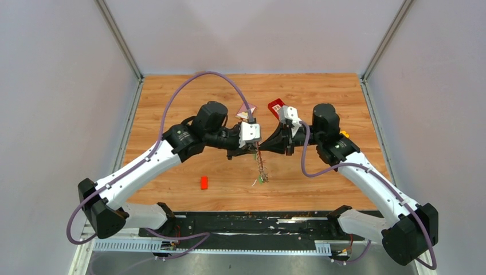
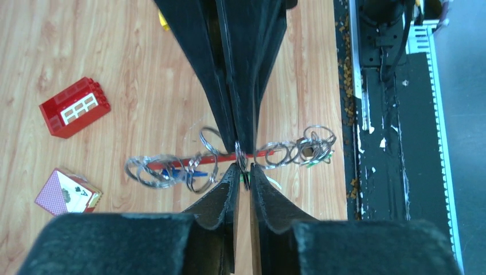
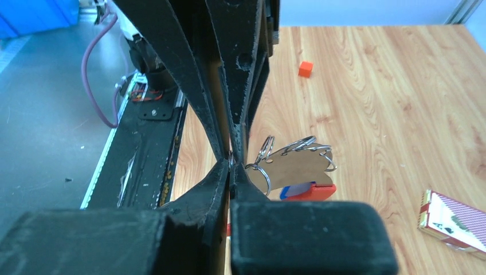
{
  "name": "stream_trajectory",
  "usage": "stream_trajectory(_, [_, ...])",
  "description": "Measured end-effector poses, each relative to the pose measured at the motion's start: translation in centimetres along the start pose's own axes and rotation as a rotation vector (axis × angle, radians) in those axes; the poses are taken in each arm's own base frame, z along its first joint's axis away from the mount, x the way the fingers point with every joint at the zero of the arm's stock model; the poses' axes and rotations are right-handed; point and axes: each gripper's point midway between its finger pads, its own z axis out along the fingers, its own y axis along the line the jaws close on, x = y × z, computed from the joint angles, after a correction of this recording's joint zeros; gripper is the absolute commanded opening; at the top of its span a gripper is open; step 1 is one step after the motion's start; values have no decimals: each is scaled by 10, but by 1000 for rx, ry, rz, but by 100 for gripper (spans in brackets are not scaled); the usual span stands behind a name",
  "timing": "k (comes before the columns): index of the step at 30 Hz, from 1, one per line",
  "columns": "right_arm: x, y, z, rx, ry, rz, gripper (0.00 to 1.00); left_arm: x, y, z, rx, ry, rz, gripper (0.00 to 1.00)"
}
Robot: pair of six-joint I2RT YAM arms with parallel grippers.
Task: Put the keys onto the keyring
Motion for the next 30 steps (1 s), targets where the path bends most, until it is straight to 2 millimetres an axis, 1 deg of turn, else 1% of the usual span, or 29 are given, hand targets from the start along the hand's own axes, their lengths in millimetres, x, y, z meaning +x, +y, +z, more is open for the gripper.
stream_trajectory(3, [-13,-6,-3,15,-42,4,0,0,3,-9,-4,-55,0,21])
stream_trajectory(5, [-22,-10,-5,25,-70,5,0,3,4,-11,-8,-76,0,22])
stream_trajectory(10, [-37,-13,-7,25,-116,14,0,7,2,-7,5,-100,-5,21])
stream_trajectory(16, [-39,-13,-7,22,-129,27,0,-1,7,-6,-11,-133,-2,21])
stream_trajectory(26, [-38,-15,-9,32,-130,30,0,0,11,-7,-38,-125,-4,23])
stream_trajectory(30, [-38,-15,-10,33,-129,31,0,0,12,-7,-43,-124,-3,27])
